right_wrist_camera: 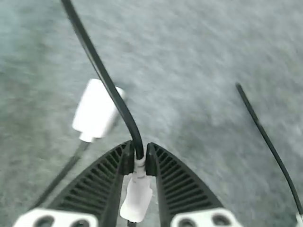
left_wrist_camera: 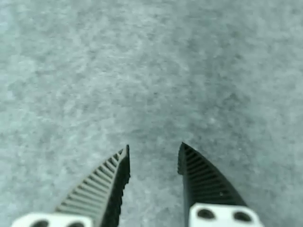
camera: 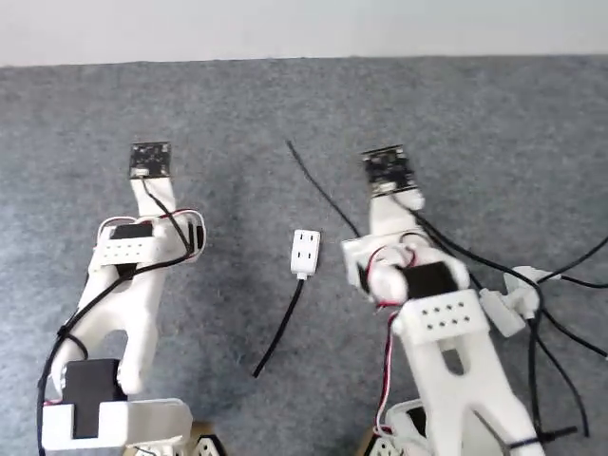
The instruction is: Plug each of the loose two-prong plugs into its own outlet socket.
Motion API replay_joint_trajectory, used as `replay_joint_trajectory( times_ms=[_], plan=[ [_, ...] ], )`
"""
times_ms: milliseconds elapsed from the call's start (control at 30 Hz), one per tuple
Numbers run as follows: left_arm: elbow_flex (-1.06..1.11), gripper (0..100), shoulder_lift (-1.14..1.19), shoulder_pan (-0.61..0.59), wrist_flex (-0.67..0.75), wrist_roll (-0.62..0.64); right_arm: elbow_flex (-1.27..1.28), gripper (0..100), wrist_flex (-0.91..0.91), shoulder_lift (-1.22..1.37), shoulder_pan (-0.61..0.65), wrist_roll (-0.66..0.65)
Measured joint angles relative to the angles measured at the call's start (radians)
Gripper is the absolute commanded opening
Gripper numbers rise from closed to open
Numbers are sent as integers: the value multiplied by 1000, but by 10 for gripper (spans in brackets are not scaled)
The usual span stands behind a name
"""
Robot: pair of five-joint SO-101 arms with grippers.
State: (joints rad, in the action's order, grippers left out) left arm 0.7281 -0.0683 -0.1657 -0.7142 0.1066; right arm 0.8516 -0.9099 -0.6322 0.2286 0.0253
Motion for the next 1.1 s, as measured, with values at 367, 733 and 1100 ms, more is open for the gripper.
replay_joint_trajectory(
  times_ms=[367,733,1100],
  plan=[
    [11,159,0,-12,0,3,-83,13,51,342,-276,-109],
    [11,160,0,-12,0,-14,-117,184,28,430,-212,-273],
    [26,160,0,-12,0,-78,-224,39,-75,430,-207,-281]
  ],
)
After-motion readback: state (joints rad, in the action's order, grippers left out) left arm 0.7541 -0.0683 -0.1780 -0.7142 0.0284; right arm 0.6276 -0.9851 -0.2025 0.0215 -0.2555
